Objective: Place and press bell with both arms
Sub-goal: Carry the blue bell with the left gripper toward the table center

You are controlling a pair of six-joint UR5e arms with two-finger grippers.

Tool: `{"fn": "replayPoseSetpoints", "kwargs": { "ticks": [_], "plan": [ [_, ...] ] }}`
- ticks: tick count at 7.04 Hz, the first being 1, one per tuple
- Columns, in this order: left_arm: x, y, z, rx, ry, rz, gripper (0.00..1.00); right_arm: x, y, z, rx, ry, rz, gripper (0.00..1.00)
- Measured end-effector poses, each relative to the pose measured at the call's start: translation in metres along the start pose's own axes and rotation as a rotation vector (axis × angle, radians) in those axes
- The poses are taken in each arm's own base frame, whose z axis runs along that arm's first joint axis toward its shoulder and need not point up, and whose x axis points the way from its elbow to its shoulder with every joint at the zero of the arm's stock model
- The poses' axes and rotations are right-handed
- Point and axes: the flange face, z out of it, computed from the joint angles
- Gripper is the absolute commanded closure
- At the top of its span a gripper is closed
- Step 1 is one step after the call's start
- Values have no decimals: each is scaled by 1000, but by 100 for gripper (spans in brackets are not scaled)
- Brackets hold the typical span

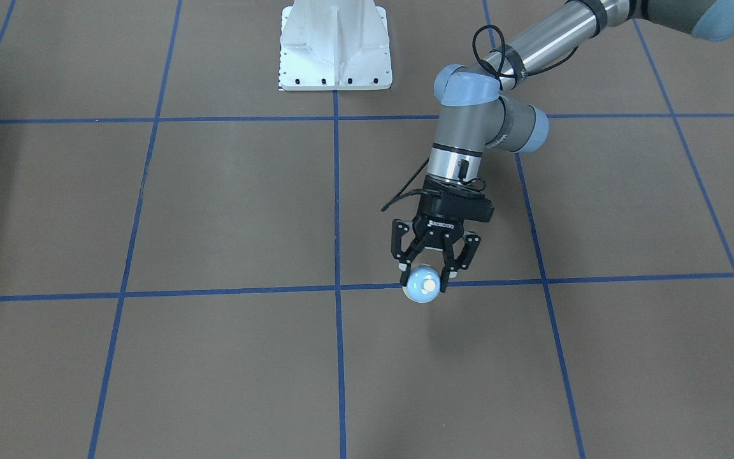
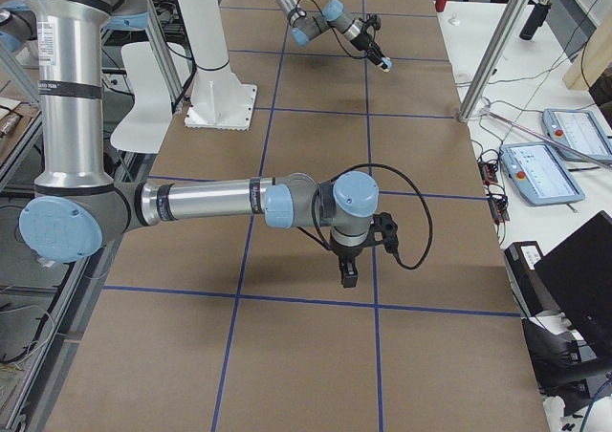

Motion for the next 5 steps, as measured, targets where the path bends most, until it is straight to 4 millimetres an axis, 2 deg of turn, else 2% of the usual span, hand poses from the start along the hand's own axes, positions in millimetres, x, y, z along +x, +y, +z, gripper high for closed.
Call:
{"fn": "replayPoseSetpoints", "kwargs": {
  "ticks": [1, 2, 5],
  "plan": [
    [22, 23, -6, 4, 89, 23, 100, 0, 0, 1, -2, -1, 2, 0],
    [48, 37, -6, 3, 145, 52, 100, 0, 0, 1, -3, -4, 4, 0],
    [130, 53, -4, -9, 247, 140, 100, 0, 1, 2, -8, -8, 8, 0]
  ]
}}
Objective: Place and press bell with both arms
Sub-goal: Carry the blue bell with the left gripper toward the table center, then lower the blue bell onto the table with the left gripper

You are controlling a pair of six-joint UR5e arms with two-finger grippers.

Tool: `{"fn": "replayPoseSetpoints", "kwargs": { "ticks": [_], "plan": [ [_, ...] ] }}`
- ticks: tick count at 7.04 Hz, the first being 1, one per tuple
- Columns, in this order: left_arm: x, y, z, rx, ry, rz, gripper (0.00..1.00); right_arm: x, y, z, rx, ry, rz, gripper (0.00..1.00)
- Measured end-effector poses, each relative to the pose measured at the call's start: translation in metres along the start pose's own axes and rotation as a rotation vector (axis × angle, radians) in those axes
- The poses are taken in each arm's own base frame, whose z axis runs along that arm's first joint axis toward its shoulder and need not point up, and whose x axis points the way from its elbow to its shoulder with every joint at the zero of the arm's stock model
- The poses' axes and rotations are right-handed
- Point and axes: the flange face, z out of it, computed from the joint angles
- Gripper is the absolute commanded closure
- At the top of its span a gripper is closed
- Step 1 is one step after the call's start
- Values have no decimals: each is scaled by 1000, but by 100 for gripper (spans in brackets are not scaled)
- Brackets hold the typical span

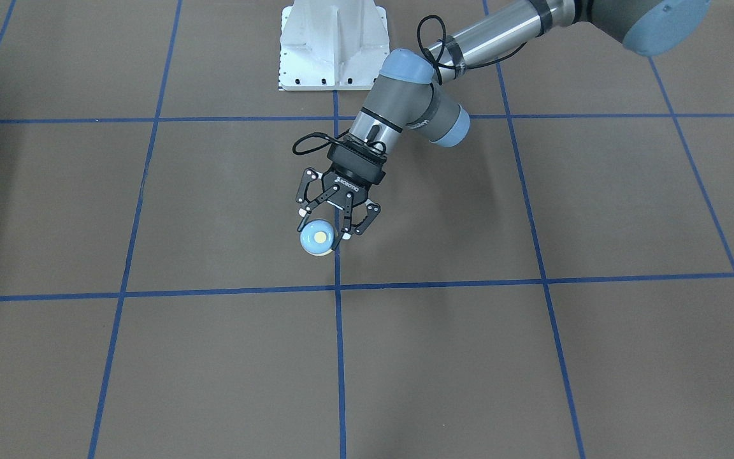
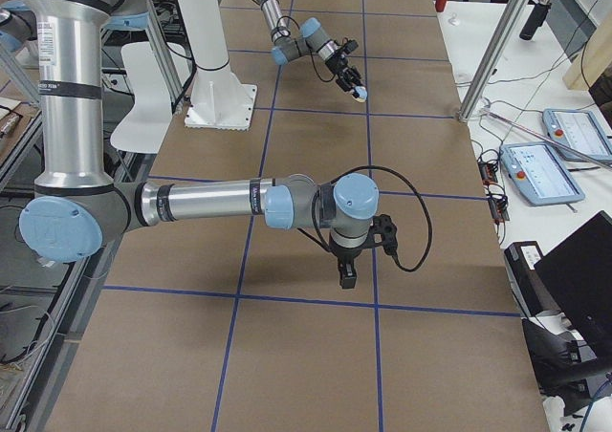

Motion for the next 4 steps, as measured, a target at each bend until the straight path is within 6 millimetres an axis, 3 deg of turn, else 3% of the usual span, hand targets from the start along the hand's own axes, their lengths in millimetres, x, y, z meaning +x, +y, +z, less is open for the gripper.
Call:
{"fn": "replayPoseSetpoints", "kwargs": {
  "ticks": [2, 4],
  "plan": [
    [17, 13, 22, -16, 8, 55, 100, 0, 0, 0, -1, -1, 1, 0],
    [9, 30, 35, -28, 6, 69, 100, 0, 0, 0, -1, -1, 1, 0]
  ]
}}
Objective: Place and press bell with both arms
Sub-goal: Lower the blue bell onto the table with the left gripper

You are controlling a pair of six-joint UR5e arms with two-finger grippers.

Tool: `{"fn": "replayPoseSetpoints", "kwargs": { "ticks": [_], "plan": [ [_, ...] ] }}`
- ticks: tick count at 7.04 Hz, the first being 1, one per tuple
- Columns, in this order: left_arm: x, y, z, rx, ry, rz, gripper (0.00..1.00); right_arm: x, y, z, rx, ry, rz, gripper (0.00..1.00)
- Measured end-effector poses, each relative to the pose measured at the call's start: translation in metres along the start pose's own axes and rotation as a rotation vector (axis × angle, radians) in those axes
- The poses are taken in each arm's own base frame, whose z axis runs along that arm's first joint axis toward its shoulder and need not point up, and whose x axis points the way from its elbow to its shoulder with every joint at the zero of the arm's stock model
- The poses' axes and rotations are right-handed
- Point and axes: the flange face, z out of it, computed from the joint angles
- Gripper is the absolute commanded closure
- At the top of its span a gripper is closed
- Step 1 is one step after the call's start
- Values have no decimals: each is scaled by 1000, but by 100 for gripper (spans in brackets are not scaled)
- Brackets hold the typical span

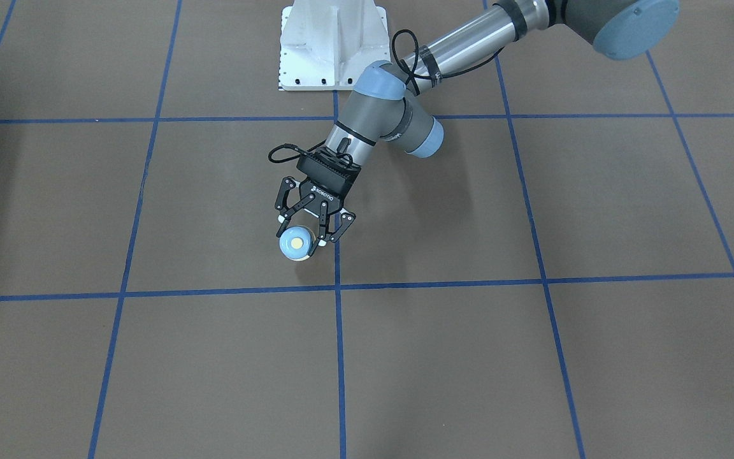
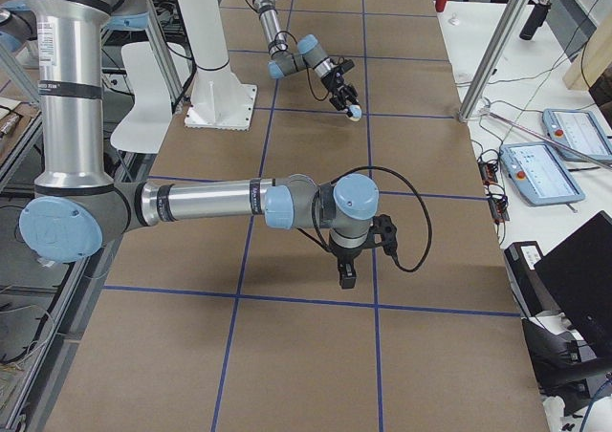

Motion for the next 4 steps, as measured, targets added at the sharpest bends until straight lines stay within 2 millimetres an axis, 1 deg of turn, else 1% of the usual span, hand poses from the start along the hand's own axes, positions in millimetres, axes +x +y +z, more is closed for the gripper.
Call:
{"fn": "replayPoseSetpoints", "kwargs": {
  "ticks": [4],
  "plan": [
    [-1, 19, 6, -30, 19, 4, 100, 0, 0, 0, 0, 0, 0, 0]
  ]
}}
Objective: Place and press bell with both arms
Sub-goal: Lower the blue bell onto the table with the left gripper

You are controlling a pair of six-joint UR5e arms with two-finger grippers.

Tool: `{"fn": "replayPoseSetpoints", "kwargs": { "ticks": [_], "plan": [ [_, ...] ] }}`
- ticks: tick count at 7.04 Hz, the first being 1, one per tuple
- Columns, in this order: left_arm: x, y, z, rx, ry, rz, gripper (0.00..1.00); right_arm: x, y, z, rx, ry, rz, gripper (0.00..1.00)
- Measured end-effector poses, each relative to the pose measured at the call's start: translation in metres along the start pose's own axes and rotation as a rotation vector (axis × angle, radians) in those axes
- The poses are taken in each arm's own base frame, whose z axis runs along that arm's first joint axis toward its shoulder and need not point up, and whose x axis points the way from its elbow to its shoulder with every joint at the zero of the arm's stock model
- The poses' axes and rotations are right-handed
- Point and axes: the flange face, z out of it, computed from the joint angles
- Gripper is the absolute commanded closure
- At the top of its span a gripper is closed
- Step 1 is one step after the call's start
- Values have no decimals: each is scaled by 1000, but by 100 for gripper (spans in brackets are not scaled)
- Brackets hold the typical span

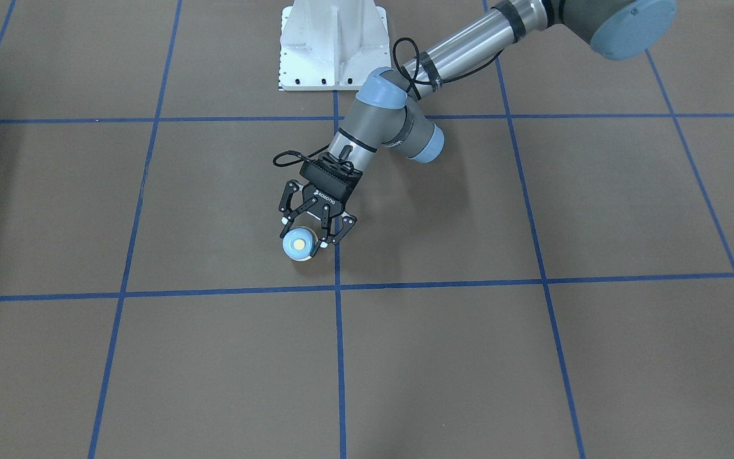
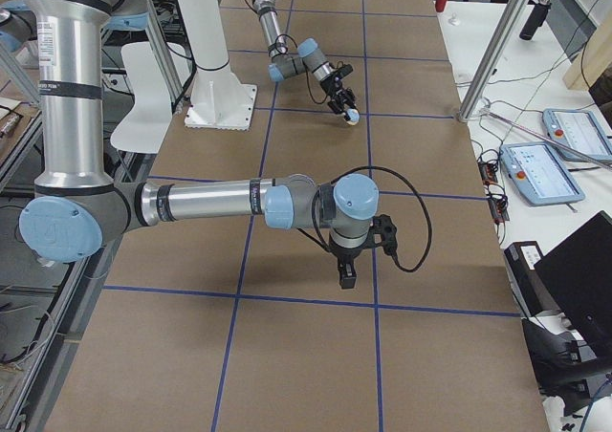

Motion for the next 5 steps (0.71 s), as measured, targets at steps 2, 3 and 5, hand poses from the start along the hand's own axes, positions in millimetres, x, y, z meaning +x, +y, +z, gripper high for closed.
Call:
{"fn": "replayPoseSetpoints", "kwargs": {
  "ticks": [2, 3, 5],
  "plan": [
    [3, 5, 0, -8, 4, 1, 100, 0, 0, 0, 0, 1, 0, 0],
    [3, 6, 0, -9, 4, 1, 100, 0, 1, 0, -1, 0, 1, 0],
    [2, 8, 0, -14, 6, 3, 91, 1, 1, 1, -1, 0, 1, 0]
  ]
}}
